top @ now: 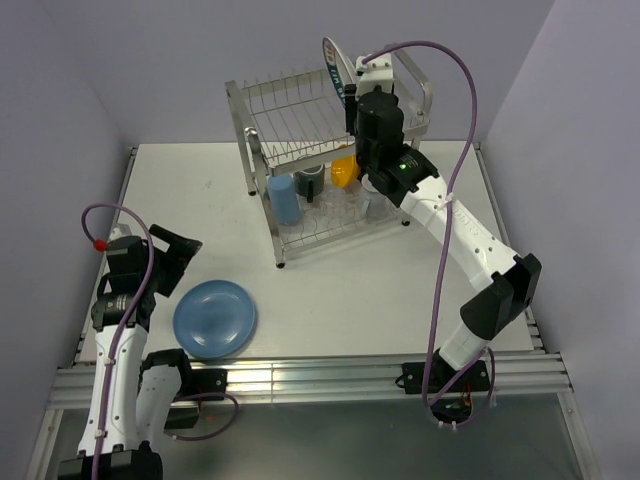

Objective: Load the mixed dishes into the dish rack

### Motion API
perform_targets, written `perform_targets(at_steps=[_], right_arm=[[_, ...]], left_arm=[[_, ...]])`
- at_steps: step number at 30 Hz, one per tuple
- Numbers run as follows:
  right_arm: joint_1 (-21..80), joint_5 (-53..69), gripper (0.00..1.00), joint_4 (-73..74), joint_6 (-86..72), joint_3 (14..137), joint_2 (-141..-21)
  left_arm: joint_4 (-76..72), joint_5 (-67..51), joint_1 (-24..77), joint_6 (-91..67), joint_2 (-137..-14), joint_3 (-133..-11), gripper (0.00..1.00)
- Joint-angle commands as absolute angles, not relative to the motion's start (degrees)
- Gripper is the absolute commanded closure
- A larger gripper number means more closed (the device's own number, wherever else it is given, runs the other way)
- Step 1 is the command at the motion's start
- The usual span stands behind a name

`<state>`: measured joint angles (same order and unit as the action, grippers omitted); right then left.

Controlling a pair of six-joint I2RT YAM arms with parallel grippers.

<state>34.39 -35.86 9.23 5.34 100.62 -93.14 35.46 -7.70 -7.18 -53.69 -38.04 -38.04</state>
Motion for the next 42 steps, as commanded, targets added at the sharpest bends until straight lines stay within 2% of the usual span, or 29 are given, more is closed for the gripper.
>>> perform_targets(at_steps=[1, 4, 5, 11, 22, 33, 37, 42], right_arm=[[34.89, -38.76, 0.5, 8.97, 4.31, 100.9, -90.89], [35.07, -38.67, 0.38, 8.18, 3.96, 99.23, -89.39], [35.16, -38.5, 0.29, 7.91, 4.04, 98.97, -89.04], [36.65, -37.01, 0.12, 6.51, 4.4, 96.95, -85.44], [39.72, -37.35, 0.06, 5.28, 6.06, 96.42, -79.55], [47.28, -42.44, 0.06, 0.35, 10.45, 85.79, -67.77], [50.7, -44.21, 0.06, 0.61, 8.44, 81.93, -63.55], [56.24, -48.51, 0.06, -1.85, 9.14, 76.29, -57.05]], left_arm=[[35.51, -7.21, -7.12, -53.44, -38.32, -38.85, 0.01], [34.55, -7.21, -7.12, -53.7, -38.76, -37.71, 0.01], [34.02, -7.12, -7.21, -53.88, -38.93, -36.83, 0.01], [31.21, -4.66, -6.25, -54.4, -43.06, -33.67, 0.02], [28.56, -0.35, -0.53, -64.85, -55.79, -31.55, 0.01], [39.1, 5.54, 4.66, -75.93, -74.16, -41.3, 0.01], [38.14, 3.78, 4.92, -76.81, -77.6, -43.06, 0.01], [39.11, 7.81, 5.62, -77.52, -79.8, -43.59, 0.05]])
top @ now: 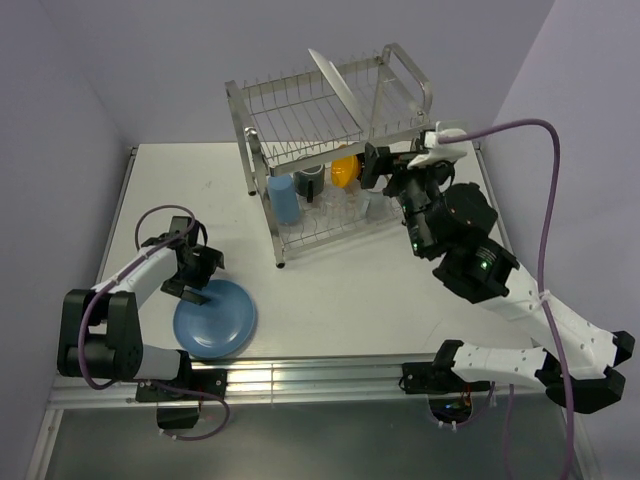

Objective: Load the mixed dishes into the dish rack

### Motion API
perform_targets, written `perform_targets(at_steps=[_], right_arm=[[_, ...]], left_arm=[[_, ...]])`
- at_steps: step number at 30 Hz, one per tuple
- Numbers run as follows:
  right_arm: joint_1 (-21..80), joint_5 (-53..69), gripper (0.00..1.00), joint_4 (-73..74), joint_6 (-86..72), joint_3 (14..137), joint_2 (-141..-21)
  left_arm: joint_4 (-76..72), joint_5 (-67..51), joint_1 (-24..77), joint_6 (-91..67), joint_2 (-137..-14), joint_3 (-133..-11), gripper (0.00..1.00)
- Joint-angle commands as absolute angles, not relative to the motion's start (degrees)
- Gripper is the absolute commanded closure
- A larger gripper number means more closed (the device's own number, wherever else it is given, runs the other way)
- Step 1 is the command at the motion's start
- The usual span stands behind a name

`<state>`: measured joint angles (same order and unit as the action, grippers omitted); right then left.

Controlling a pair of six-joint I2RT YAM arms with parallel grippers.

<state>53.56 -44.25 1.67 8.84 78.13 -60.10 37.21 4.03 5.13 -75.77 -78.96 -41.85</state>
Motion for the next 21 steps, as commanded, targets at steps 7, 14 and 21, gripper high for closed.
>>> perform_targets(at_steps=[7, 14, 21], right_arm=[[60.2, -52.11, 0.06, -1.23, 8.26, 72.78, -52.3], [65.03, -56.68, 0.06, -1.14, 9.4, 70.75, -52.38], [72.06, -62.84, 0.06, -1.25, 10.56, 68.29, -53.17]], left_arm=[[39.02, 11.51, 6.33, -77.61, -81.21, -40.96, 0.06], [38.41, 12.92, 8.17, -75.94, -87.09, -41.84, 0.45], [36.03, 11.69, 8.35, -74.27, -89.21, -41.04, 1.0]])
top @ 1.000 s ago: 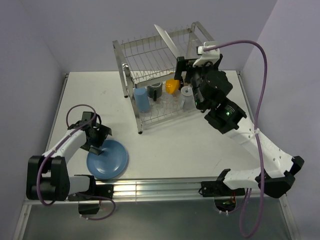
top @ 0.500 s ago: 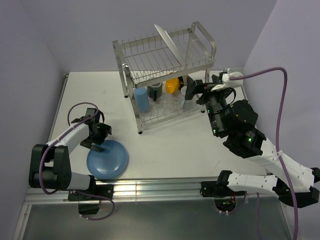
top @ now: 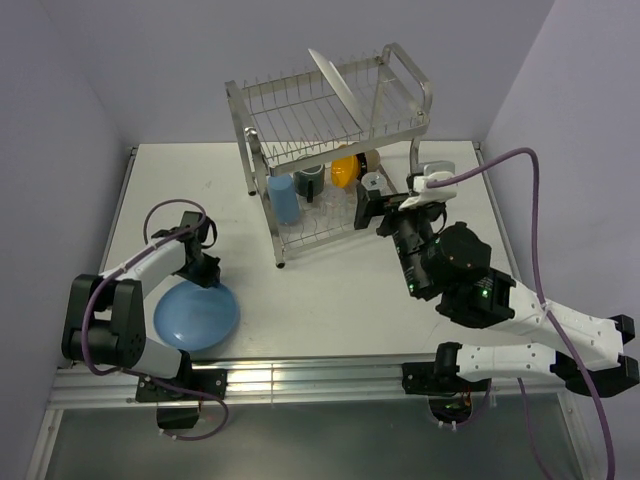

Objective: Load the mixed dishes into the dish rack

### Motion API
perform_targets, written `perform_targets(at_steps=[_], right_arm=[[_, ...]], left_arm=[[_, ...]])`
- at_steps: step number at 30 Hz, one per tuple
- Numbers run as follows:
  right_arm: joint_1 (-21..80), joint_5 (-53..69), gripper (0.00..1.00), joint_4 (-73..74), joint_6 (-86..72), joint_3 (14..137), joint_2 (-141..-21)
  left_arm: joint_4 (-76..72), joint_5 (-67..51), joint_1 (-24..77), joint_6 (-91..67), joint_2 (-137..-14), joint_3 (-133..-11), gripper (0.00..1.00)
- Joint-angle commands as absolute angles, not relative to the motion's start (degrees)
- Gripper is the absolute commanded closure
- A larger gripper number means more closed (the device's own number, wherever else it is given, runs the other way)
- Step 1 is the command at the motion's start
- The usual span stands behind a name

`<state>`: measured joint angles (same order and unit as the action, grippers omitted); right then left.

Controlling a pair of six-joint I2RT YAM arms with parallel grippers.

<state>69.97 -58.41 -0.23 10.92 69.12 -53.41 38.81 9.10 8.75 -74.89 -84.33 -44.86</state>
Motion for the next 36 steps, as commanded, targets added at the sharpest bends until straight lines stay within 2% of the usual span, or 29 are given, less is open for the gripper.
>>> perform_targets(at_steps=[1, 4, 7, 8, 11, 18, 28, 36], right_arm=[[72.51, -62.49, 0.06, -0.36, 9.07, 67.94, -53.17], [73.21, -57.85, 0.06, 8.07, 0.46, 67.42, -53.26], [73.13, -47.67, 0.05, 11.42, -8.16, 64.87, -52.82], [73.13, -41.11, 0.05, 10.56, -10.52, 63.82, -53.08], [73.13, -31.24, 0.04, 7.22, -13.61, 59.69, -55.8], [73.13, -17.87, 0.01, -4.9, -19.6, 55.55, -68.97], [73.47, -10.38, 0.0, -17.48, -20.83, 58.44, -86.38], [74.79, -10.29, 0.0, -23.11, -20.92, 62.83, -98.59]], left_arm=[[36.47, 11.78, 8.35, -74.18, -89.03, -41.39, 1.0], [38.05, 11.95, 8.35, -72.95, -86.06, -42.89, 1.0], [38.14, 10.47, 8.7, -69.35, -79.12, -43.5, 1.0], [38.23, 9.85, 8.79, -67.87, -75.1, -43.59, 1.0], [38.67, 7.13, 9.05, -65.84, -66.4, -43.59, 1.0], [40.6, 2.03, 9.32, -64.07, -52.57, -43.51, 1.0], [42.89, -4.12, 9.67, -64.95, -44.74, -42.36, 1.0], [46.14, -5.98, 9.75, -64.78, -39.91, -42.89, 1.0]])
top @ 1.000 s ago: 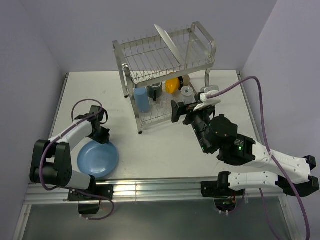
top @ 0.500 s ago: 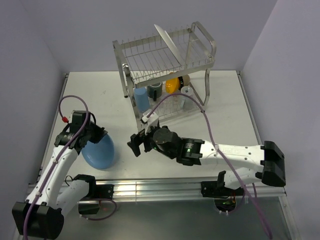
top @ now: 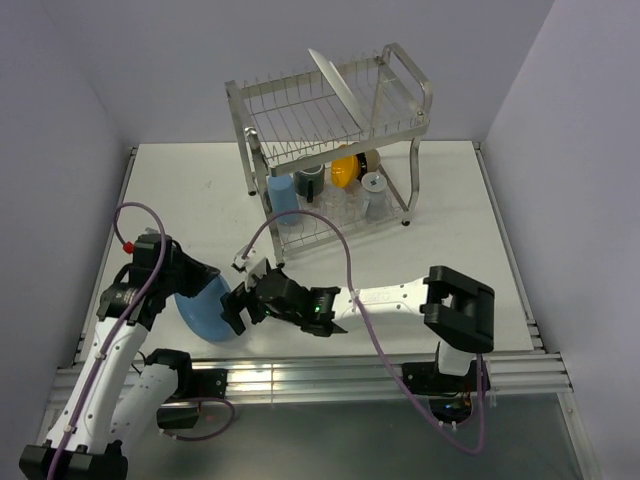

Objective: Load the mixed dishes into the dish rack

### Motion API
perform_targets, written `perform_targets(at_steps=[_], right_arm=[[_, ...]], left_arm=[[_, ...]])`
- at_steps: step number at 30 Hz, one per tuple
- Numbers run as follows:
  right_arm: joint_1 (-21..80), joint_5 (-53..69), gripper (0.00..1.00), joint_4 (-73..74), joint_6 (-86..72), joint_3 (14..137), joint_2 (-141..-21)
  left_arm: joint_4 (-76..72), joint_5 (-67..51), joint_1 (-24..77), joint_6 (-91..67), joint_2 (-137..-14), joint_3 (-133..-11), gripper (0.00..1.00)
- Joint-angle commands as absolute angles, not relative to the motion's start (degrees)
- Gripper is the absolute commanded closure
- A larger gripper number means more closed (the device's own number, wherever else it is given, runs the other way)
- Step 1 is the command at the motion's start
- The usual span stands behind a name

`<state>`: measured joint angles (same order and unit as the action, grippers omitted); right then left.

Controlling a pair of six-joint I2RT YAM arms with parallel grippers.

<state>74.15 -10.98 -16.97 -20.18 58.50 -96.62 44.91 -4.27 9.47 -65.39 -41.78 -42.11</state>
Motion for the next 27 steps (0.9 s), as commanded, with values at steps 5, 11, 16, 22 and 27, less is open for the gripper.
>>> perform_targets(at_steps=[5, 11, 16, 22, 27], right_arm=[[75.23, -12.56, 0.02, -22.06, -21.36, 67.93, -104.23], [76.2, -15.55, 0.44, -24.52, -21.8, 66.98, -105.47], [77.08, -15.38, 0.85, -23.3, -21.27, 67.15, -105.56], [79.36, -20.91, 1.0, -19.34, -21.09, 67.59, -103.89], [82.34, -29.15, 1.0, -11.27, -20.57, 66.97, -100.2]], left_arm=[[47.28, -8.52, 9.76, -64.78, -37.8, -43.77, 1.0], [49.22, -9.66, 9.76, -64.77, -35.07, -44.82, 1.0], [49.13, -10.72, 9.76, -64.78, -34.19, -44.65, 1.0], [45.97, -12.75, 9.75, -61.35, -33.23, -44.73, 0.54], [53.5, -1.34, 9.75, -58.54, -33.4, -54.56, 0.02]])
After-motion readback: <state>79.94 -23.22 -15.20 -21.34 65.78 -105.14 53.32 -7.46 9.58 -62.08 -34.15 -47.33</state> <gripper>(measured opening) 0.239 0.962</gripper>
